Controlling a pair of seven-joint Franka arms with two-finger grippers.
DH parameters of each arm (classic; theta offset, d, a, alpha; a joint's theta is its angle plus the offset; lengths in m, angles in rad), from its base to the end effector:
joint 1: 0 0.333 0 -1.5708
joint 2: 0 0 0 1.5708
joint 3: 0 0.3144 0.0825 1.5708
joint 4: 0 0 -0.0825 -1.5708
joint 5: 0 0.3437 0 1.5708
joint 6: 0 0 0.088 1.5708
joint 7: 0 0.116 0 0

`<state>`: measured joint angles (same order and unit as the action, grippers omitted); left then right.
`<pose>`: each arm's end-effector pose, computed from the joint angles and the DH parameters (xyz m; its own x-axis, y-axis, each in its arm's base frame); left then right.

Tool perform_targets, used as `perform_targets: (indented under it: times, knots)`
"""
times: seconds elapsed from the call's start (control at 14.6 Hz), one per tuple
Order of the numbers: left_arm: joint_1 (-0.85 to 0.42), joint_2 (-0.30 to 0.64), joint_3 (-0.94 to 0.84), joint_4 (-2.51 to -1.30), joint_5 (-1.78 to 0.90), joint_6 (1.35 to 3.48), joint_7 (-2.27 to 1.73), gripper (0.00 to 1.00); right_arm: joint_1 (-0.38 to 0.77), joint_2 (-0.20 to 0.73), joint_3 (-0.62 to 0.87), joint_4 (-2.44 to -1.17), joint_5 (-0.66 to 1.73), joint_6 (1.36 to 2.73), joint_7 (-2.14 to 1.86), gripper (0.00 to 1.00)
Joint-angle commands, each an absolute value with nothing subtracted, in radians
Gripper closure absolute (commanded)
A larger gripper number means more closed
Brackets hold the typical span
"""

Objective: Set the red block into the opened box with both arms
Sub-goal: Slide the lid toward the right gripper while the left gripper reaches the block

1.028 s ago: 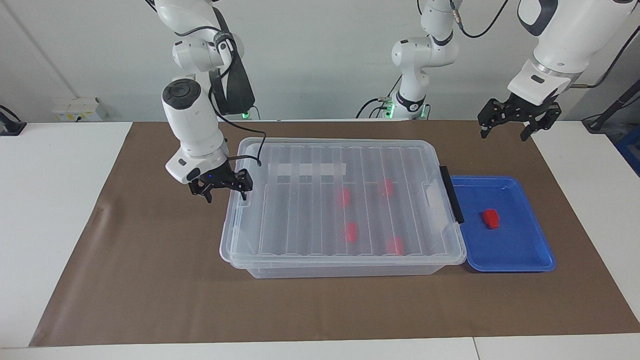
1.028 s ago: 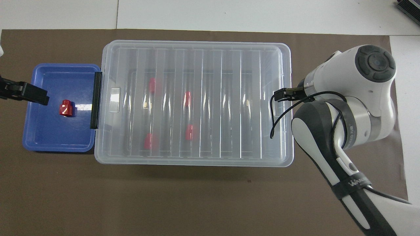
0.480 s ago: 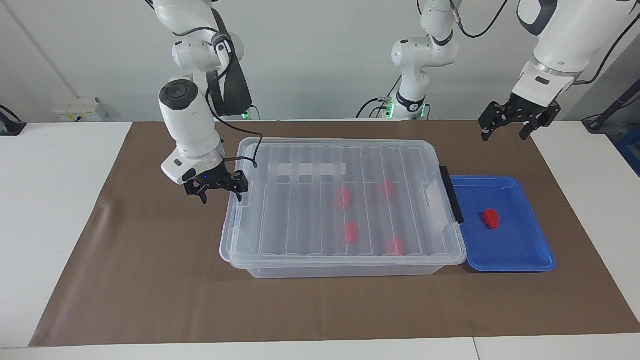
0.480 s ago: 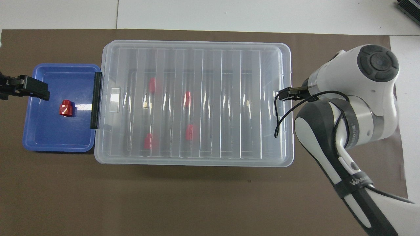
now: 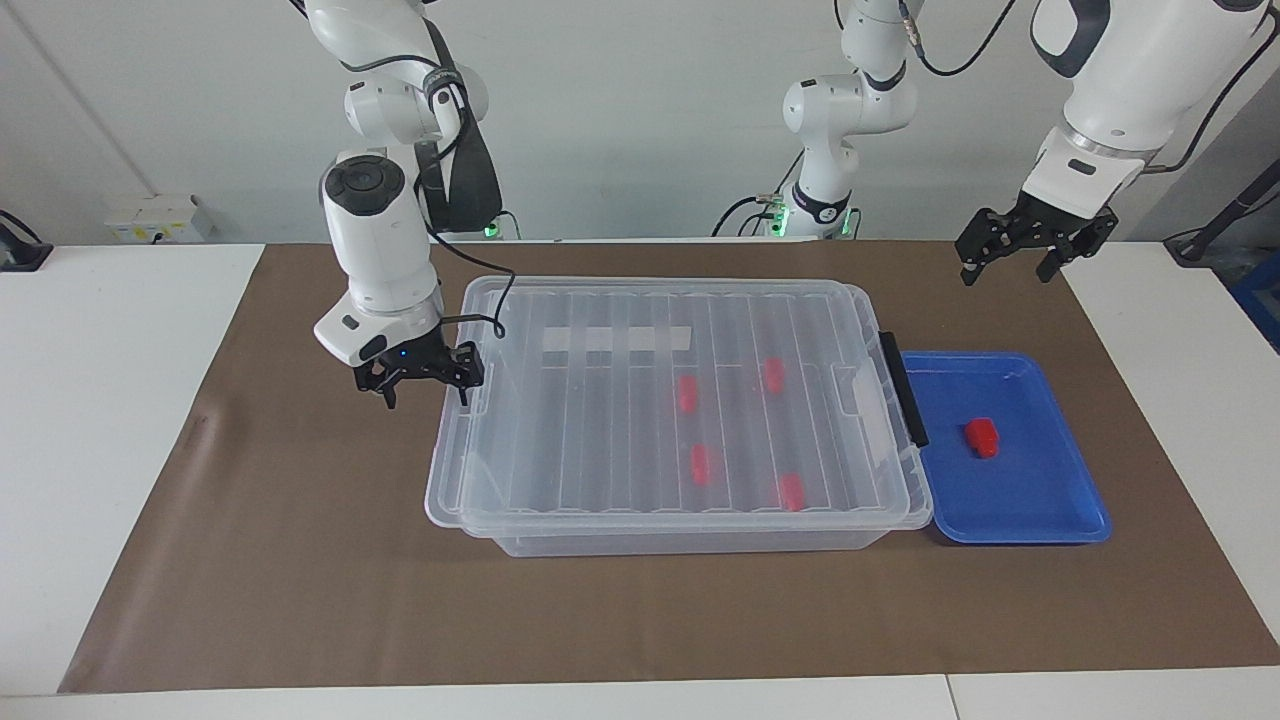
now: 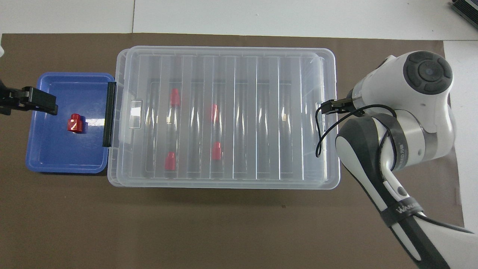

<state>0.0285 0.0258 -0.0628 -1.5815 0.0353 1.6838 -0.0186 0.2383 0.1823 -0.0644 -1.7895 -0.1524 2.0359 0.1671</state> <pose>0.5335 -0.0141 0.6062 0.9968 -0.0194 0.0770 -0.0170 -0.9993 -0.0322 0.5748 0.0932 0.4599 0.9935 0.0778 0.0832 0.0657 -0.9881 0.1394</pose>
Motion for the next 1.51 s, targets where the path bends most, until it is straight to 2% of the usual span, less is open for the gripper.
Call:
perform_targets:
  times: [0.0,0.27,0.55,0.69,1.44]
  knots:
    - [0.083,-0.012,-0.061,-1.703,0.034,1.805,-0.008,0.0,0.212,0.178,-0.061,-1.801,-0.202,2.014,0.179,0.0]
    - [0.123,0.118,-0.06,-1.73,0.037,2.003,0.005,0.0,0.196,0.175,-0.06,-1.796,-0.262,1.985,0.176,0.0]
    - [0.156,0.13,-0.06,-1.958,0.037,2.303,0.031,0.0,0.183,0.173,-0.061,-1.792,-0.297,1.965,0.172,0.0]
    - [0.163,0.14,-0.06,-2.032,0.037,2.391,0.035,0.0,0.176,0.169,-0.061,-1.792,-0.327,1.948,0.17,0.0]
    - [0.184,0.259,-0.06,-2.068,0.037,2.497,0.037,0.0,0.132,0.158,-0.063,-1.781,-0.388,1.901,0.133,0.0]
